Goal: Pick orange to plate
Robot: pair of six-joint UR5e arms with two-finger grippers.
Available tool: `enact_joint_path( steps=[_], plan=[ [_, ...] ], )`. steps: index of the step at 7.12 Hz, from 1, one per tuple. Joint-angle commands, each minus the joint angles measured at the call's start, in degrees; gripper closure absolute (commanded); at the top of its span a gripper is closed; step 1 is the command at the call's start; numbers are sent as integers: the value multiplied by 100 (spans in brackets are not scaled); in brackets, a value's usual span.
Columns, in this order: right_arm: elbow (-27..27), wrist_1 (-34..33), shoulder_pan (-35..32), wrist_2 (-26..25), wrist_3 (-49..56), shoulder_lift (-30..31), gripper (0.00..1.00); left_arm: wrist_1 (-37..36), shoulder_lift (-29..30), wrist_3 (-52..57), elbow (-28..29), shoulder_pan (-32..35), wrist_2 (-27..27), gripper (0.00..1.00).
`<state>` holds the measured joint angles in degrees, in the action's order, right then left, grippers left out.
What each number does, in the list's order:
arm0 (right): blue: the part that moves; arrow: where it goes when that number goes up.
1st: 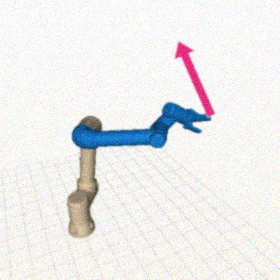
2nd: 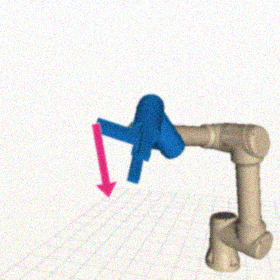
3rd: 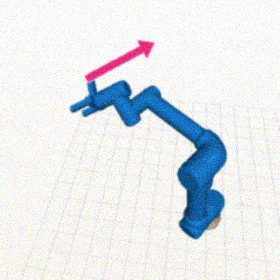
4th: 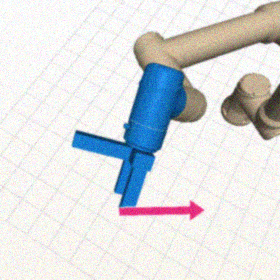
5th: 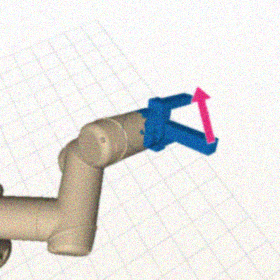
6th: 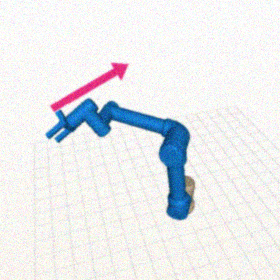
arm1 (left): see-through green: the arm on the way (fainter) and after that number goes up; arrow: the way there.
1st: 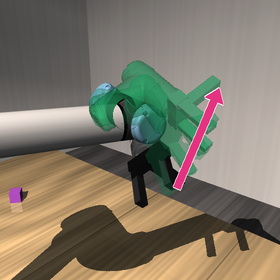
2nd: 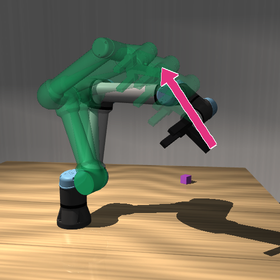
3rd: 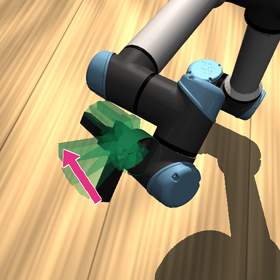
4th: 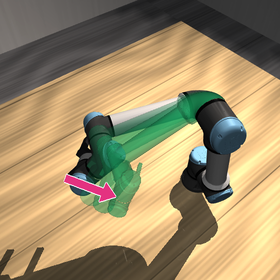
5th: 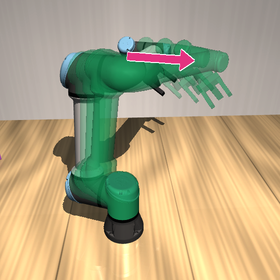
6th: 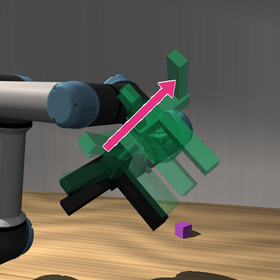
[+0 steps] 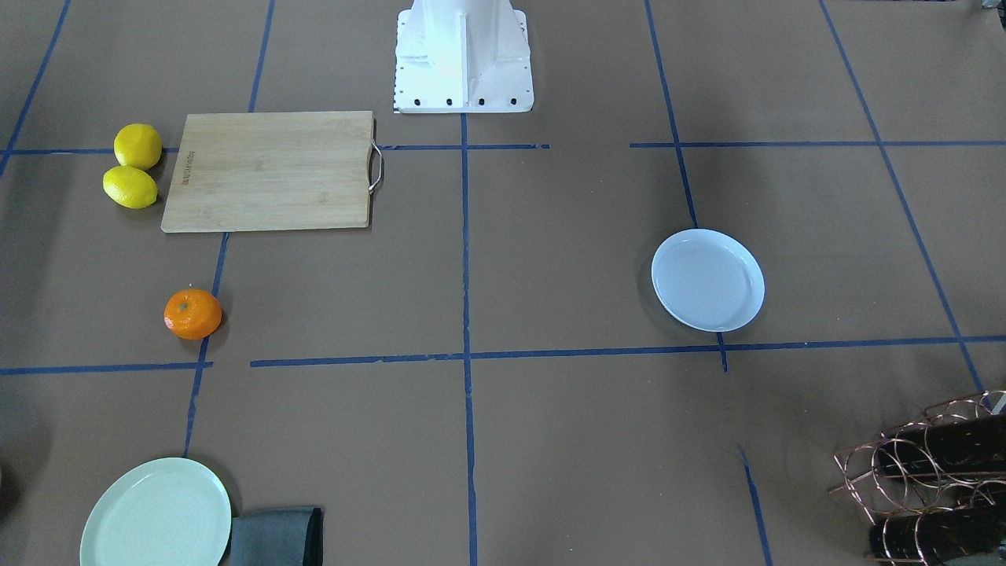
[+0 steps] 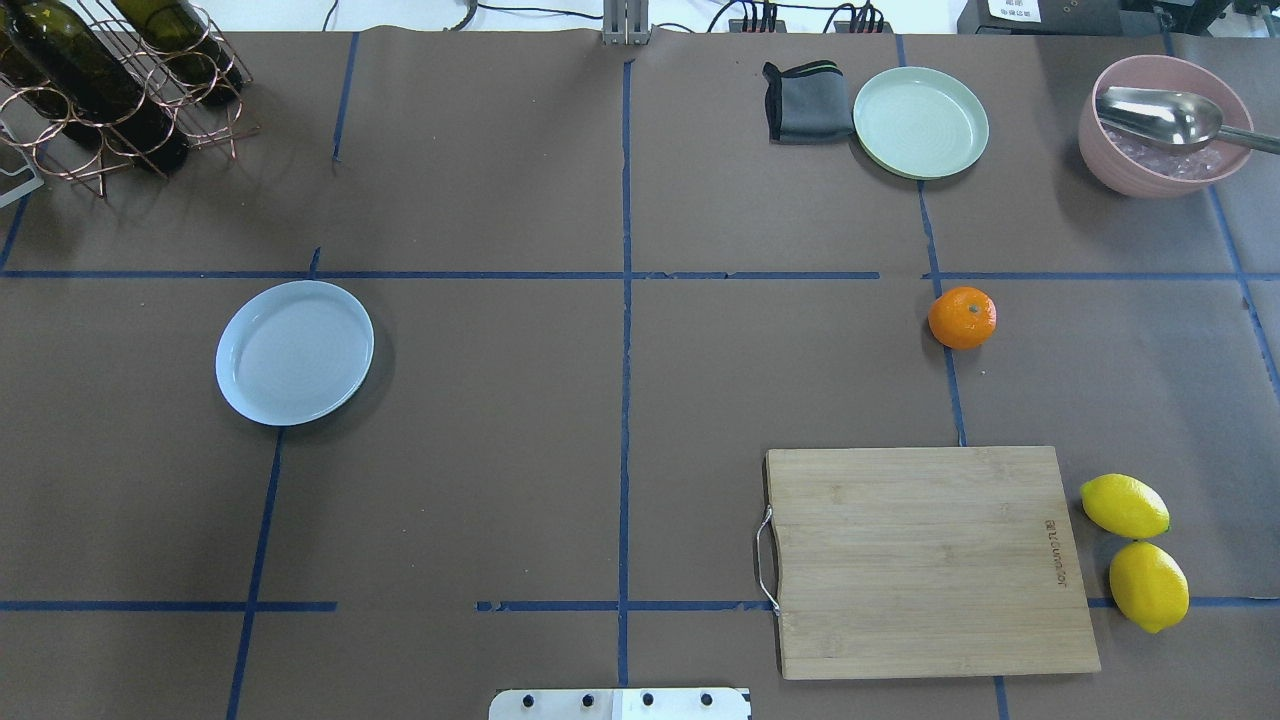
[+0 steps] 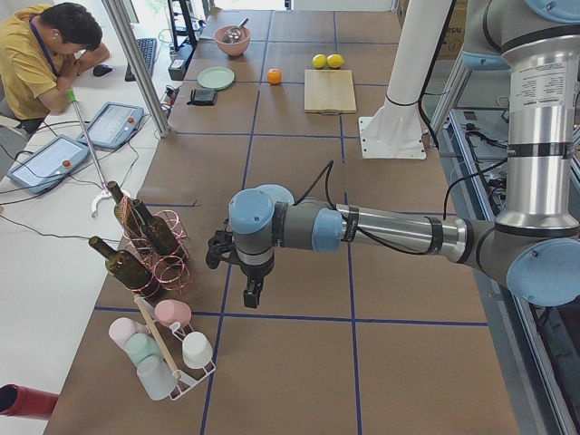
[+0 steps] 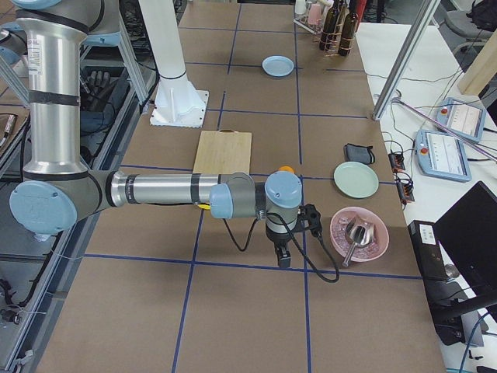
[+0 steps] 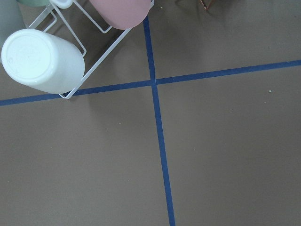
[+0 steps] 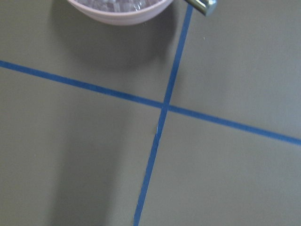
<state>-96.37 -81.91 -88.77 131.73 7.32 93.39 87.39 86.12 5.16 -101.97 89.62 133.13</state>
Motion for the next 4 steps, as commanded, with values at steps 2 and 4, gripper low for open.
enact_joint_path(
  steps=[2,4],
  plan=[
    [336,1142,26,71,-508,-31,0,1010,342,-41,-61,-24,-332,0],
    [365,1247,26,186,-591,-14,0,3659,423,-85,420,-41,-332,0]
  ],
)
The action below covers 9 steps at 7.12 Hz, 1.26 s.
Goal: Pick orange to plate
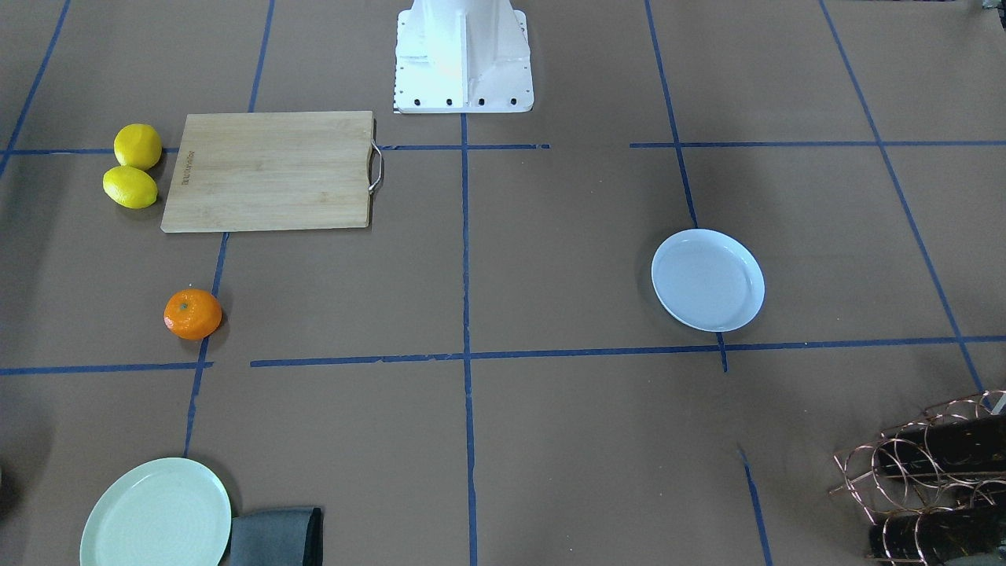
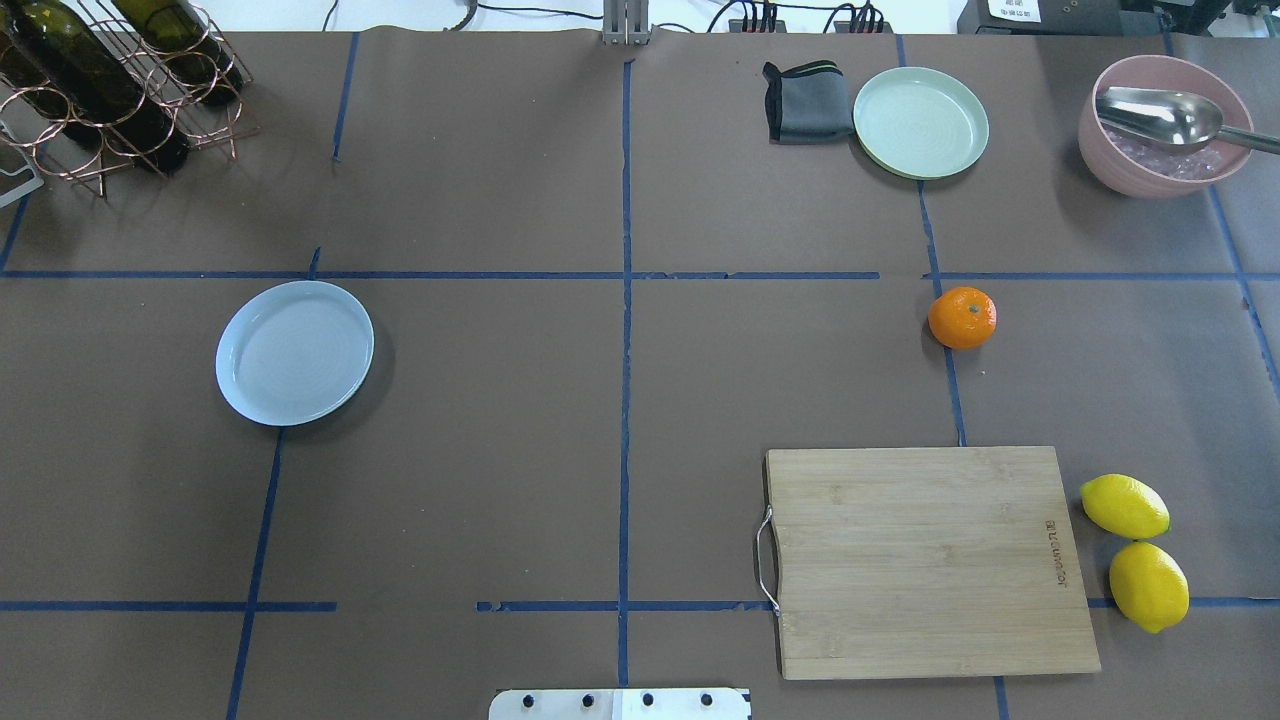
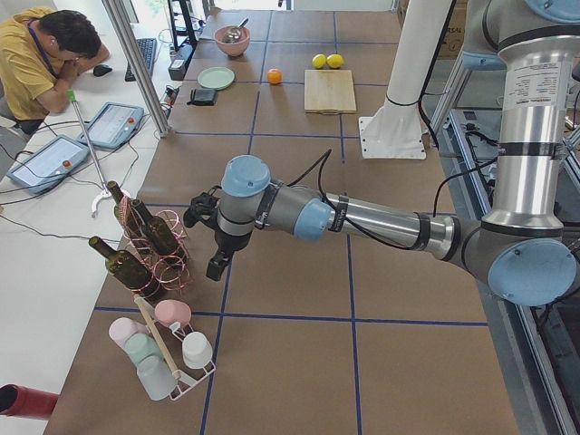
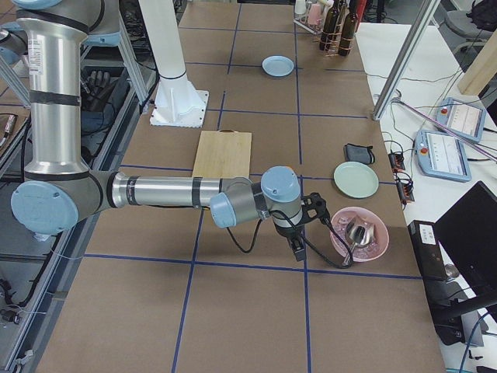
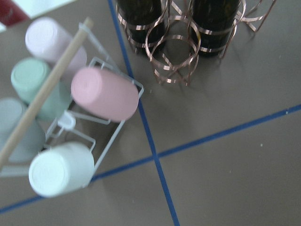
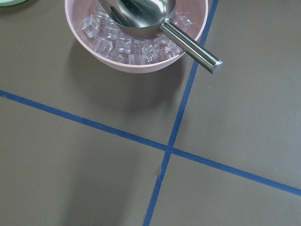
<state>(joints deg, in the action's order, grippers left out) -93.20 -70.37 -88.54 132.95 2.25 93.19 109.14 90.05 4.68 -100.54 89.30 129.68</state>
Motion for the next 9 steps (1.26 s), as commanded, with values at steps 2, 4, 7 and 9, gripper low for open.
enact_joint_path(
  steps=[2,4,7,9],
  plan=[
    [47,207,3,73,-93,15,0,2536,48,-2066,430,-357,101,0],
    [38,208,3,91,-111,15,0,3139,100,-3388,394,-2179,-3,0],
    [47,208,3,91,-111,32,0,3272,100,-5498,465,-3705,-2188,0],
    [65,208,3,91,-111,32,0,3263,91,-6171,604,-4278,-2701,33]
  ],
)
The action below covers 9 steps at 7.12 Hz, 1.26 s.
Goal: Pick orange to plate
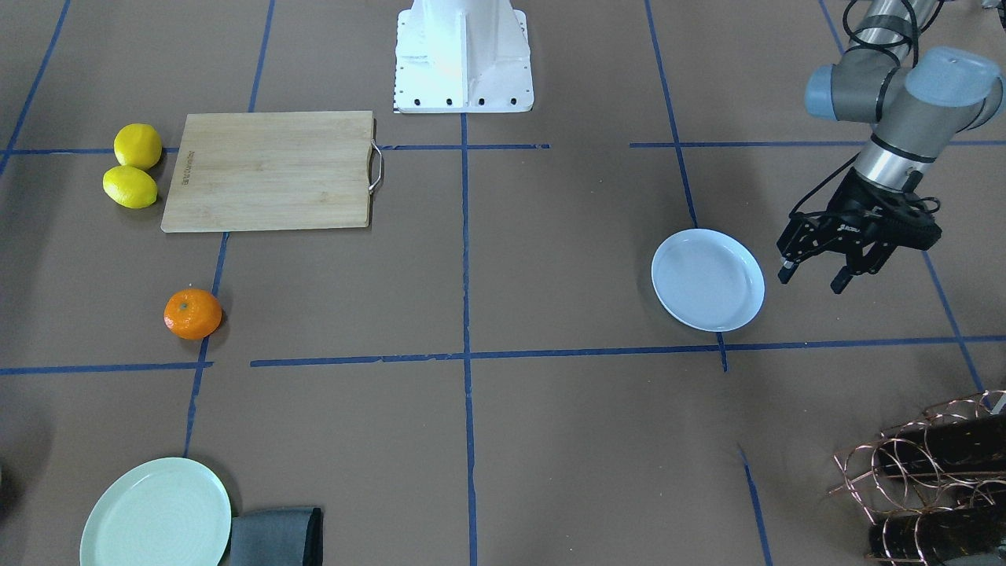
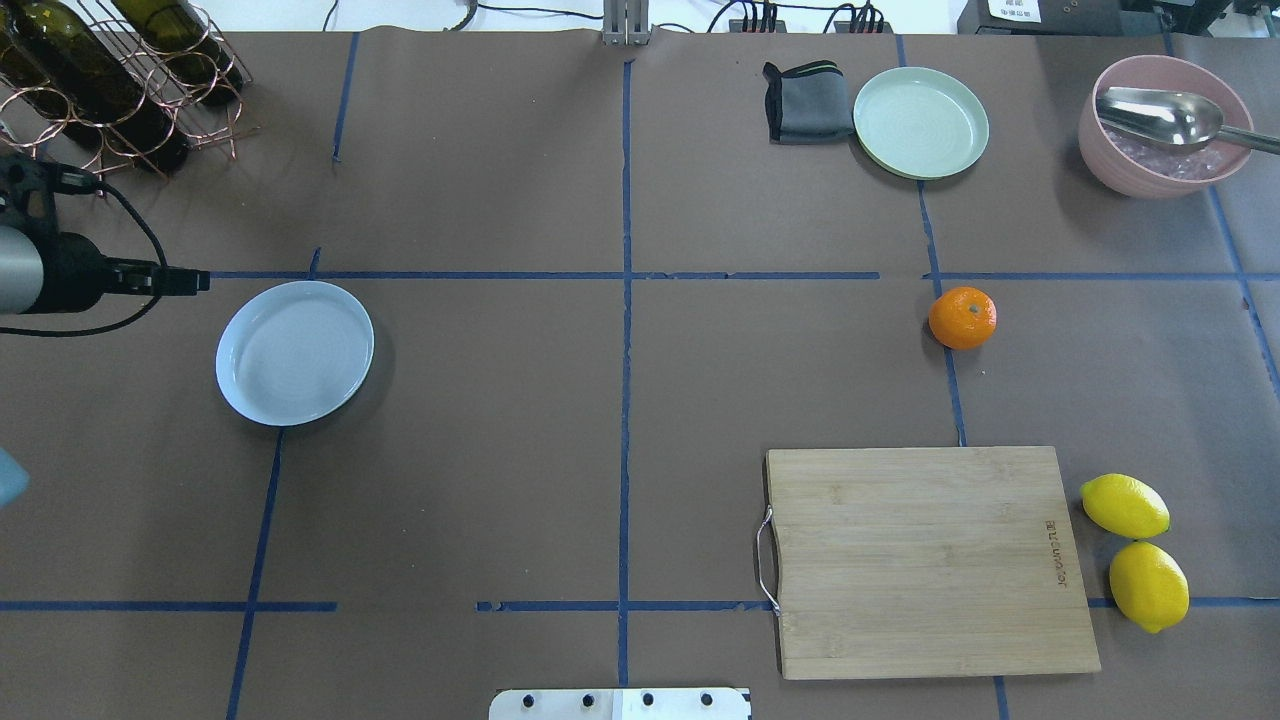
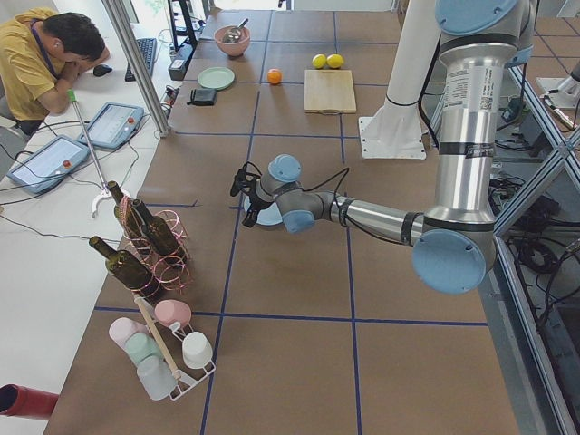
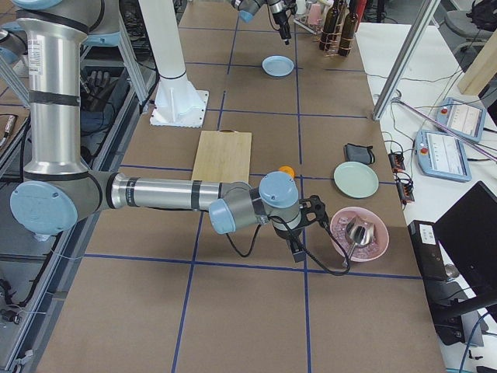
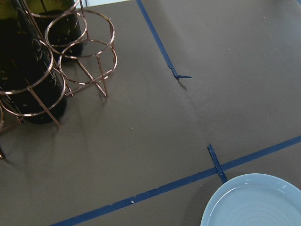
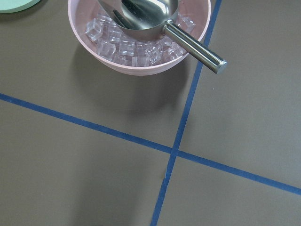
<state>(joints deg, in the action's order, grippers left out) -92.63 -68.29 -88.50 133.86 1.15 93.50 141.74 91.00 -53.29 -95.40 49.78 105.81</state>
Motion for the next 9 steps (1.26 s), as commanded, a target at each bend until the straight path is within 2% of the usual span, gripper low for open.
enact_joint_path(
  steps=[1,4,6,7,8,9],
  plan=[
    [17,0,0,0,-1,10,0,2,5,-383,178,-433,-446,37],
    [17,0,0,18,-1,28,0,2,5,-375,284,-732,-456,39],
    [17,0,0,35,-10,63,0,2,-3,-375,302,-847,-500,60],
    [17,0,0,44,-10,72,0,2,-4,-375,302,-847,-500,91],
    [17,0,0,44,-1,81,0,2,-12,-340,294,-847,-500,100],
    [17,0,0,44,-10,81,0,2,-30,-287,189,-830,-456,100]
  ],
)
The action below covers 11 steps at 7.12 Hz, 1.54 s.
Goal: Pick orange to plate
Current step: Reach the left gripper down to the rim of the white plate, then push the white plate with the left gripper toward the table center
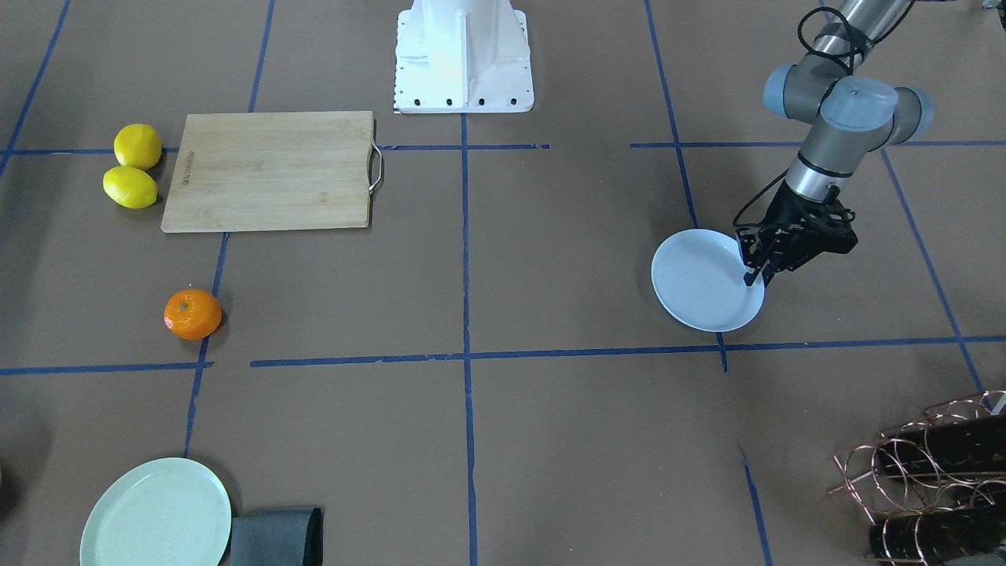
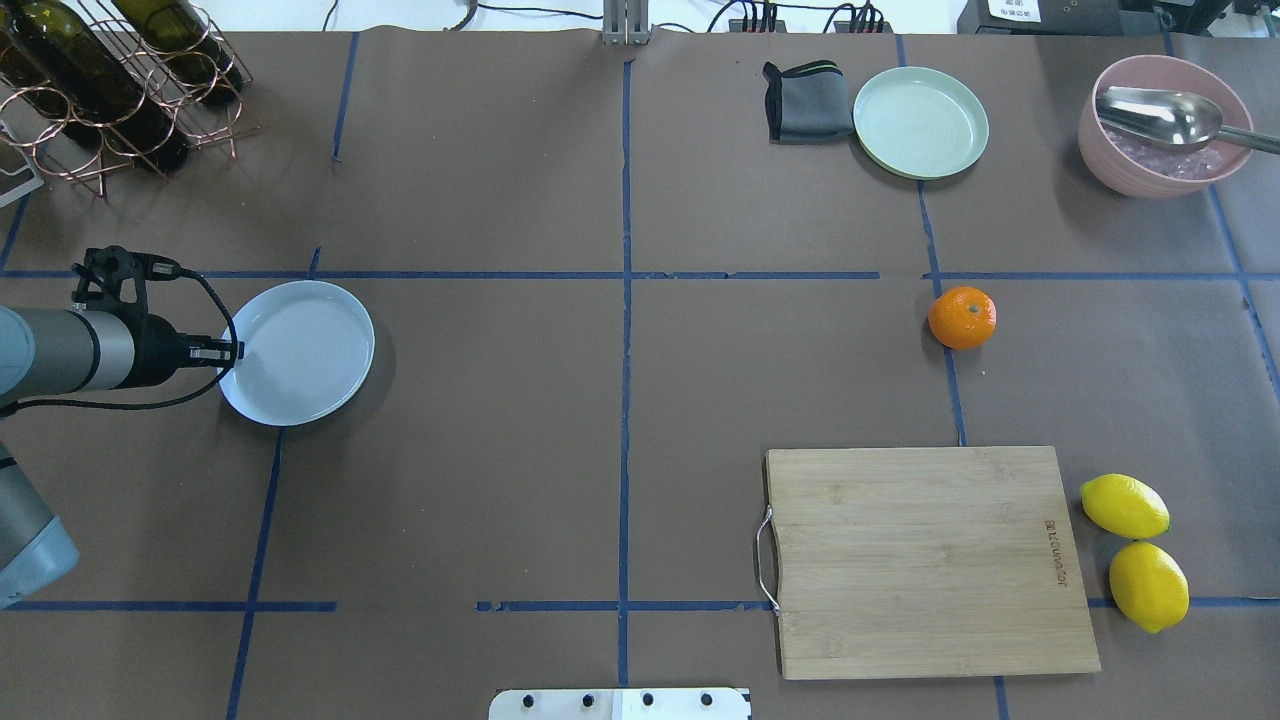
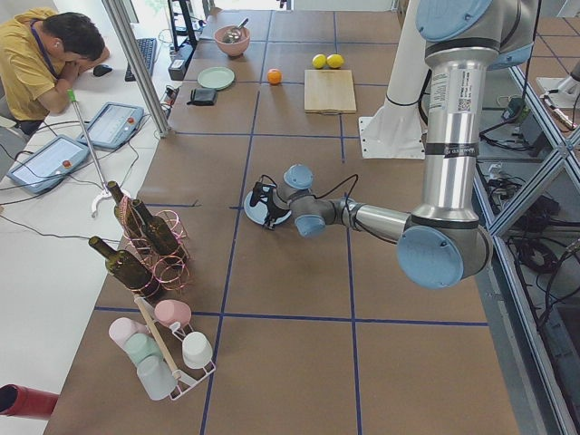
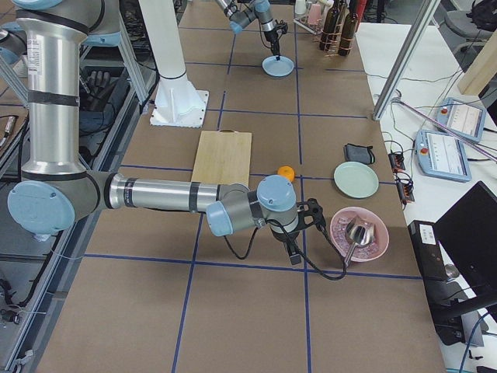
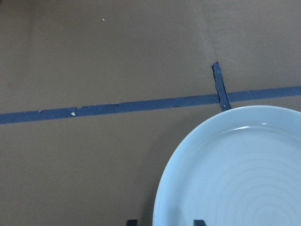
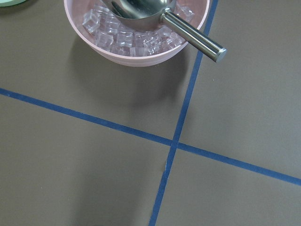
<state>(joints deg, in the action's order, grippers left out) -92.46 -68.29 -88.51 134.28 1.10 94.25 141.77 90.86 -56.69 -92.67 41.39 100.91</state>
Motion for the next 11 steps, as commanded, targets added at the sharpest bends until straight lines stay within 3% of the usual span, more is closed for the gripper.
enact_joint_path(
  steps=[1,3,6,8,10,11],
  plan=[
    [0,0,0,1,5,5,0,-9,19,96,-207,19,87,100],
    [-9,0,0,1,5,14,0,-96,280,71,-480,53,358,100],
    [0,0,0,1,5,14,0,-2051,2393,-1005,-210,-94,290,100],
    [-9,0,-9,1,5,14,0,-2329,3074,-1807,133,-1005,-619,100],
    [0,-9,0,1,-4,14,0,-2294,3525,-2179,704,-1385,-817,100],
    [0,0,0,1,-4,40,0,-2268,3517,-2179,715,-1483,-949,100]
  ],
)
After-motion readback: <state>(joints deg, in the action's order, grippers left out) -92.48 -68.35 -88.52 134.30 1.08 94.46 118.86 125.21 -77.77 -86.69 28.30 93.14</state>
